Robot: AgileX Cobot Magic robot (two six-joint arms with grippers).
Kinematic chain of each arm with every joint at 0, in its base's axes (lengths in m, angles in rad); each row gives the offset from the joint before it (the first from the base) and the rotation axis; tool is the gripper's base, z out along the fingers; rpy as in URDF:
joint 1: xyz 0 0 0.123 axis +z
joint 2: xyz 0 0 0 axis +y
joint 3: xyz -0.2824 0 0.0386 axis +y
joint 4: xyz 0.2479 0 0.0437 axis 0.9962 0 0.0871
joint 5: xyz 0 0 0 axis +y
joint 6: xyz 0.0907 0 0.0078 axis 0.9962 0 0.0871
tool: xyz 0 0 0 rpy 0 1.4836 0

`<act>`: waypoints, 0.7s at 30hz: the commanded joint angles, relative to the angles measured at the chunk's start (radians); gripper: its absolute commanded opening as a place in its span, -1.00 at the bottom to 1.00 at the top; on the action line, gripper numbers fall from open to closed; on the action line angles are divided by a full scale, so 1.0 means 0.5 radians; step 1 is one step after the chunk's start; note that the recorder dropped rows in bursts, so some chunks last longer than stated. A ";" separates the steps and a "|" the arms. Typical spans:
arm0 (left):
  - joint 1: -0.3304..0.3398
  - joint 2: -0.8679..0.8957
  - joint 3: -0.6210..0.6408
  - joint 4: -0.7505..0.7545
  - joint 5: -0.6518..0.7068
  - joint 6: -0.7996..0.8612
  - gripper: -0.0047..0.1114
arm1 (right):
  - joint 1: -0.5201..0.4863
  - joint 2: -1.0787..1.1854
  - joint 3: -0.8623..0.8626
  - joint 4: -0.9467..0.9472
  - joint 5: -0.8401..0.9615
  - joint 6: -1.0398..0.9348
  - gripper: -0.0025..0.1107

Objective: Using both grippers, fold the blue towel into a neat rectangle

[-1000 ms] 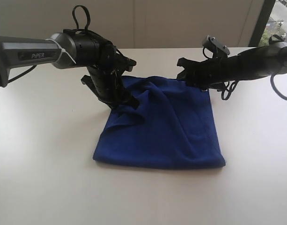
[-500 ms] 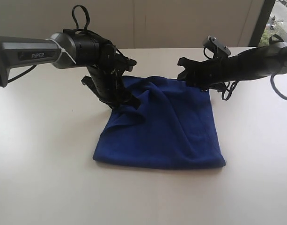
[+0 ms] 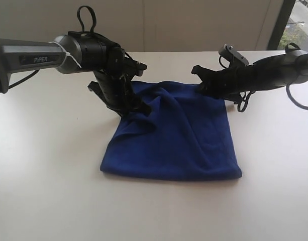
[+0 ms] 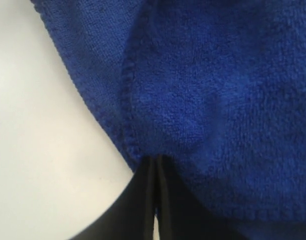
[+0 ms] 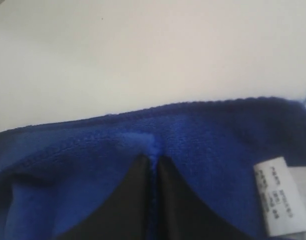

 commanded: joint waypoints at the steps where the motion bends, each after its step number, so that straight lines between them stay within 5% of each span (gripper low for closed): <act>1: -0.004 0.004 0.009 0.004 -0.029 -0.013 -0.92 | -0.025 -0.069 0.004 -0.032 -0.107 -0.116 -0.96; 15: -0.004 -0.377 0.021 0.307 0.084 -0.022 -0.92 | -0.046 -0.594 0.292 -0.536 -0.006 -0.280 -0.96; 21: -0.004 -0.652 0.341 0.307 0.066 -0.022 -0.92 | -0.046 -1.020 0.644 -0.567 0.009 -0.392 -0.96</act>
